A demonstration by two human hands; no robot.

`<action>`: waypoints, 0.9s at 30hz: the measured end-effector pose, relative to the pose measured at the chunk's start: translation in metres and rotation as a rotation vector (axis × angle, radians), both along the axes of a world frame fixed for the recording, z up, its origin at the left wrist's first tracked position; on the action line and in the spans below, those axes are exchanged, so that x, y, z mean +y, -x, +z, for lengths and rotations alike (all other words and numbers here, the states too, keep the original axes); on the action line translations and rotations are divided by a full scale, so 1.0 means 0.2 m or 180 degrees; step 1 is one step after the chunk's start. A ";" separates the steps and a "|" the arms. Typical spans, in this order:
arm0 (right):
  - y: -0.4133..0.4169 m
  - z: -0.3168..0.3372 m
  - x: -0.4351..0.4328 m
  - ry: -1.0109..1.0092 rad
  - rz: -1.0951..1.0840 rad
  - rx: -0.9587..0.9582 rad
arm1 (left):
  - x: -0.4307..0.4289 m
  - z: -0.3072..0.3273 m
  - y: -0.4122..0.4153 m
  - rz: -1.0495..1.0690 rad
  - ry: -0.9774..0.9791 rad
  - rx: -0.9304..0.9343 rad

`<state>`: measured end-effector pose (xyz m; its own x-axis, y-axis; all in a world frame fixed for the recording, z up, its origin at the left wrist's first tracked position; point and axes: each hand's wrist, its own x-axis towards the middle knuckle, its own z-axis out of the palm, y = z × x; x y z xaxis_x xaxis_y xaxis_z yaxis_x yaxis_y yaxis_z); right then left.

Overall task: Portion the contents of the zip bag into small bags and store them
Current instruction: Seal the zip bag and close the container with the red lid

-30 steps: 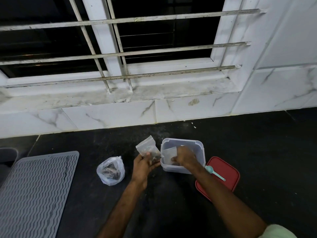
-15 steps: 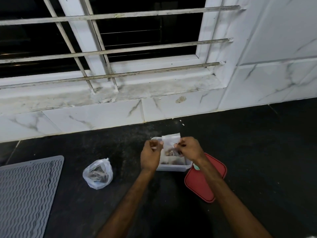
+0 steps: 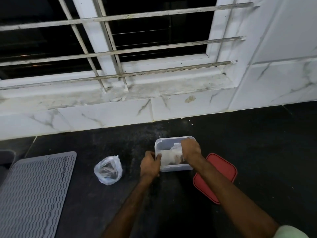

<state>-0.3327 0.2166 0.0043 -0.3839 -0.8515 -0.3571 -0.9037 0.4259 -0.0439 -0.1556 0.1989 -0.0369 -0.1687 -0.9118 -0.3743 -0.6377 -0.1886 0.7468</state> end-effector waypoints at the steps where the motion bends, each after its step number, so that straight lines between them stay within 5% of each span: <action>1: -0.02 0.03 -0.01 0.0085 0.0033 0.0117 | 0.01 0.01 -0.03 0.0070 -0.0014 0.0103; 4: -0.10 0.12 -0.03 0.0532 0.0075 0.0069 | 0.00 0.06 -0.19 0.0555 0.0327 0.0343; 7: -0.26 0.15 -0.04 0.0994 0.0071 -0.0906 | -0.05 0.06 -0.48 0.1289 0.0783 0.0295; 11: -0.57 0.10 -0.15 0.0968 0.0435 -0.2001 | -0.16 -0.12 -0.93 0.1912 0.0166 -0.0136; 14: -0.79 0.03 -0.25 0.0598 0.0389 -0.2559 | -0.21 -0.35 -1.12 0.1789 -0.0478 -0.0490; 18: -0.94 -0.12 -0.34 0.0186 0.0253 -0.2416 | -0.12 -0.16 -1.02 0.1613 -0.0728 0.0131; 27: -0.89 -0.19 -0.31 0.0099 -0.0745 -0.3801 | -0.17 -0.08 -0.98 0.1275 -0.0287 0.1136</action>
